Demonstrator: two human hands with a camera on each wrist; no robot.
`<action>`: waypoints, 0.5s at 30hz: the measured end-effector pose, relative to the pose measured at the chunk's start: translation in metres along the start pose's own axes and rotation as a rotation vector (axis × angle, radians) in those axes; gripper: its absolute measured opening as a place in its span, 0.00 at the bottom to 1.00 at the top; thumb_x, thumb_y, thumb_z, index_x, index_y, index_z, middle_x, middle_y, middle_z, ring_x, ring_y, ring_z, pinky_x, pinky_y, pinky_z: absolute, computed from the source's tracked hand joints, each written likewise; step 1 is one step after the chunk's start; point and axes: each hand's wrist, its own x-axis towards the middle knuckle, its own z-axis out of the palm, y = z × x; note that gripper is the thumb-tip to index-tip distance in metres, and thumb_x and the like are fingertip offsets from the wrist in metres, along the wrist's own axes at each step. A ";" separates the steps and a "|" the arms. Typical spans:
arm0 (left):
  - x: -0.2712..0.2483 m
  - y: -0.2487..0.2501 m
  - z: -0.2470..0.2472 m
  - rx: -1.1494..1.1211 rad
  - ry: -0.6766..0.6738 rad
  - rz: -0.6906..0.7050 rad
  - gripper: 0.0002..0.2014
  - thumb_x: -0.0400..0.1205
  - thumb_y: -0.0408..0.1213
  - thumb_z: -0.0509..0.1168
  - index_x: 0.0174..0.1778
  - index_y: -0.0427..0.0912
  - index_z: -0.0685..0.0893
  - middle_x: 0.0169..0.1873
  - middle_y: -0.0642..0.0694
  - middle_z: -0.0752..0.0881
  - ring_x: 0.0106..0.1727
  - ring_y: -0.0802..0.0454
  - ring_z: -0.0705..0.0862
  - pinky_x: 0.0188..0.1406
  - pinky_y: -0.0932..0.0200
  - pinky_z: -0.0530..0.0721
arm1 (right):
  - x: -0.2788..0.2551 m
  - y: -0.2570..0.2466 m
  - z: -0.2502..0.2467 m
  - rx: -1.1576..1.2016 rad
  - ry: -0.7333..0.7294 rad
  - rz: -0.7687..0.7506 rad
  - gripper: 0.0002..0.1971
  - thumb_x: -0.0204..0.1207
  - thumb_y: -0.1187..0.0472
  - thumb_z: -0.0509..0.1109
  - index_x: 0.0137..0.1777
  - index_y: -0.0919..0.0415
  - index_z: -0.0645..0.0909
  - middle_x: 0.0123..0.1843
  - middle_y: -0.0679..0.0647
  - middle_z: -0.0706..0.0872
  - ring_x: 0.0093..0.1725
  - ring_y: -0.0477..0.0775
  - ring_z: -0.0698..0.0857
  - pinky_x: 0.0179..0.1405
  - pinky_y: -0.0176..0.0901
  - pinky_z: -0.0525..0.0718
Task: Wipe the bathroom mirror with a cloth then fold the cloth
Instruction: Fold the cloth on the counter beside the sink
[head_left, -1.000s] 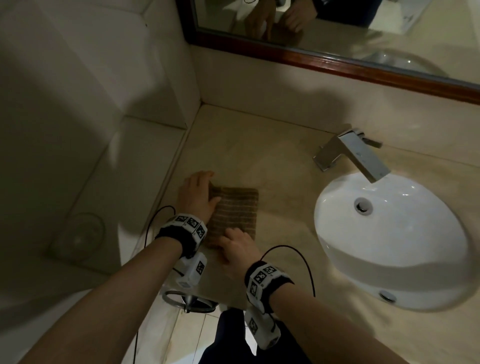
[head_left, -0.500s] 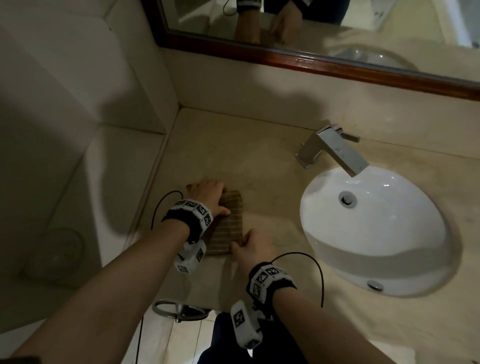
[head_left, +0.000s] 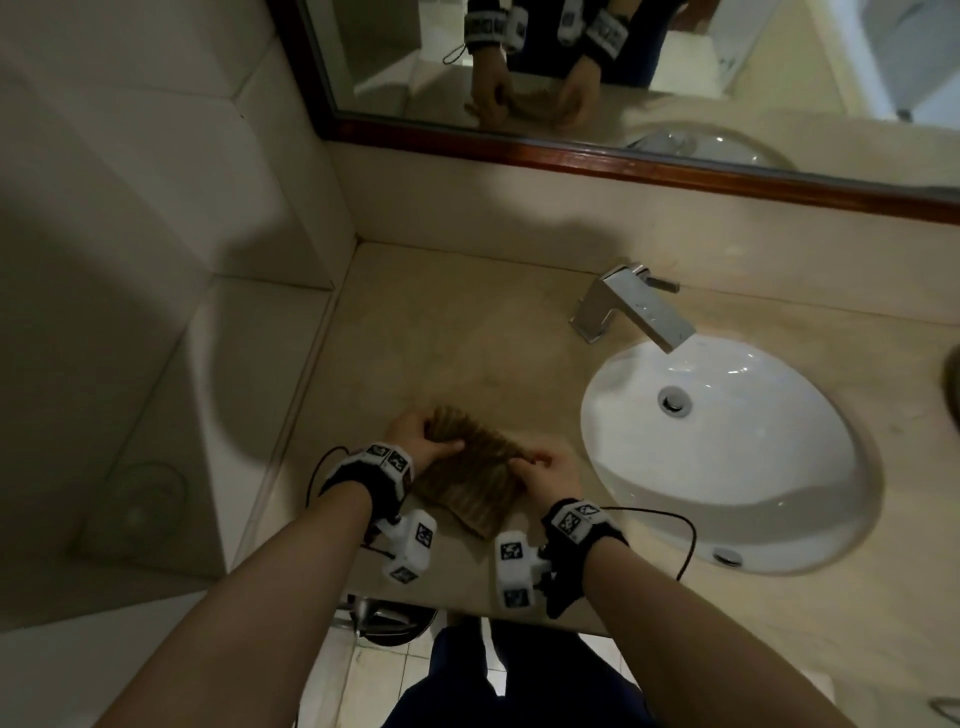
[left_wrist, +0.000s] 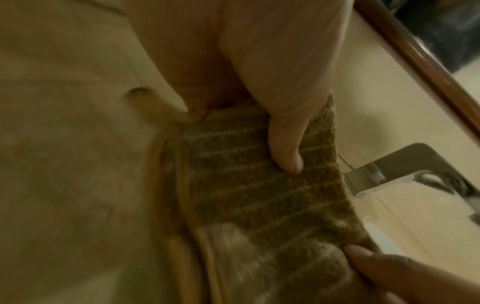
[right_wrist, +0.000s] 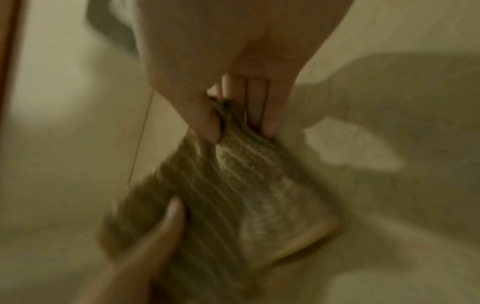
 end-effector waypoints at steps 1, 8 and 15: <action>-0.005 0.000 0.004 -0.049 -0.007 -0.002 0.26 0.74 0.47 0.79 0.63 0.38 0.85 0.59 0.43 0.88 0.61 0.44 0.85 0.61 0.50 0.84 | -0.001 0.000 -0.004 0.065 -0.008 0.019 0.03 0.73 0.64 0.75 0.40 0.61 0.84 0.35 0.55 0.87 0.37 0.54 0.86 0.33 0.39 0.81; -0.029 0.009 0.036 -0.288 0.013 -0.020 0.18 0.79 0.56 0.70 0.52 0.45 0.83 0.49 0.43 0.89 0.51 0.45 0.86 0.58 0.50 0.85 | 0.006 0.029 -0.022 0.225 -0.010 0.122 0.24 0.70 0.35 0.71 0.50 0.57 0.87 0.49 0.57 0.91 0.52 0.62 0.89 0.59 0.62 0.85; -0.039 0.031 0.076 -0.314 0.044 0.094 0.24 0.85 0.58 0.59 0.65 0.44 0.84 0.60 0.42 0.87 0.64 0.41 0.84 0.71 0.47 0.78 | -0.027 0.034 -0.050 0.174 0.295 -0.045 0.18 0.80 0.50 0.68 0.43 0.67 0.83 0.46 0.68 0.87 0.51 0.69 0.85 0.57 0.63 0.83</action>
